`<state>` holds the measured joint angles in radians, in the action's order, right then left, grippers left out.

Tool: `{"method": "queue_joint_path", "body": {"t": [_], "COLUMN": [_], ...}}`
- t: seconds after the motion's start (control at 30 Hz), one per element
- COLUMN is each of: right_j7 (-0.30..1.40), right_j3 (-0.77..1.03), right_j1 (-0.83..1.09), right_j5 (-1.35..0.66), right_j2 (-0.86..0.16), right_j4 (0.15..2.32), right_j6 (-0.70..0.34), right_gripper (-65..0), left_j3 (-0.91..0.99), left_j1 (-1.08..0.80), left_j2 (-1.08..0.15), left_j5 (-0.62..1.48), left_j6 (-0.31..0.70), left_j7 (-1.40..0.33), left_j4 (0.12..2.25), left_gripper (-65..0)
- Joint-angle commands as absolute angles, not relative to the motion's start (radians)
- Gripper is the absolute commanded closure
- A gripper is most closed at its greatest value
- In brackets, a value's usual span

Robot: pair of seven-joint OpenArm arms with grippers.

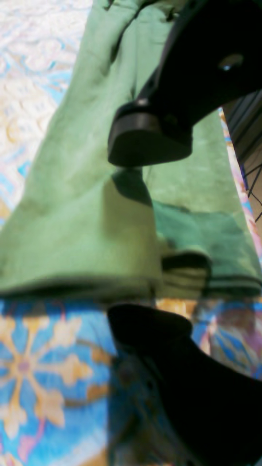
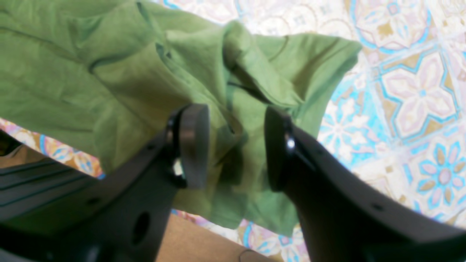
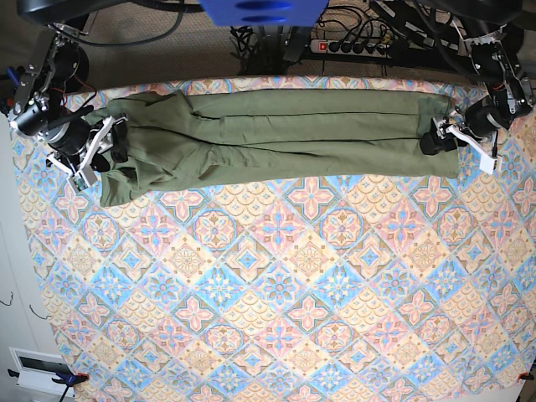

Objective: Layout the t-shirt on the table in an organized manner, then fold the t-shirt properly
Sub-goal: 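Grasp the strip end with the left gripper and fold it toward the right gripper, then lay the folded end down and release it with the left gripper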

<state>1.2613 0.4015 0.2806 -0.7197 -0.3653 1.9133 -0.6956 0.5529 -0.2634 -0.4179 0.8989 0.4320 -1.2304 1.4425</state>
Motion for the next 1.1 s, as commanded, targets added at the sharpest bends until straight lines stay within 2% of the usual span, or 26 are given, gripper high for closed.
{"method": "queue_joint_path", "body": {"t": [0.0,0.1,0.33,0.53,0.73,0.9,1.07], "right_j7": [1.244,1.244,1.244,1.244,1.247,1.250,1.248], "right_j3": [0.410,0.410,0.410,0.410,0.410,0.410,0.410], "right_j1": [0.272,0.272,0.272,0.272,0.274,0.275,0.274], "right_j5": [-0.736,-0.736,-0.736,-0.736,-0.736,-0.799,-0.855], "right_j2": [-0.381,-0.381,-0.381,-0.381,-0.381,-0.381,-0.381], "right_j4": [1.929,1.929,1.929,1.929,1.931,1.931,1.931], "right_j6": [-0.698,-0.698,-0.698,-0.698,-0.698,-0.698,-0.698], "right_gripper": [-24.4,-24.4,-24.4,-24.4,-24.4,-24.4,-24.4], "left_j3": [0.524,0.487,0.483,0.522,0.714,0.849,0.865], "left_j1": [-0.263,-0.263,-0.266,-0.262,-0.231,-0.174,-0.145], "left_j2": [-0.423,-0.420,-0.410,-0.433,-0.430,-0.429,-0.432], "left_j5": [0.908,0.909,0.983,1.041,1.023,0.885,0.851], "left_j6": [0.433,0.433,0.433,0.433,0.427,0.427,0.427], "left_j7": [-1.268,-1.268,-1.270,-1.267,-1.265,-1.268,-1.268], "left_j4": [1.449,1.449,1.449,1.451,1.449,1.449,1.454], "left_gripper": [-52.7,-45.2,-22.0,-18.1,0.0,0.0,0.0]}}
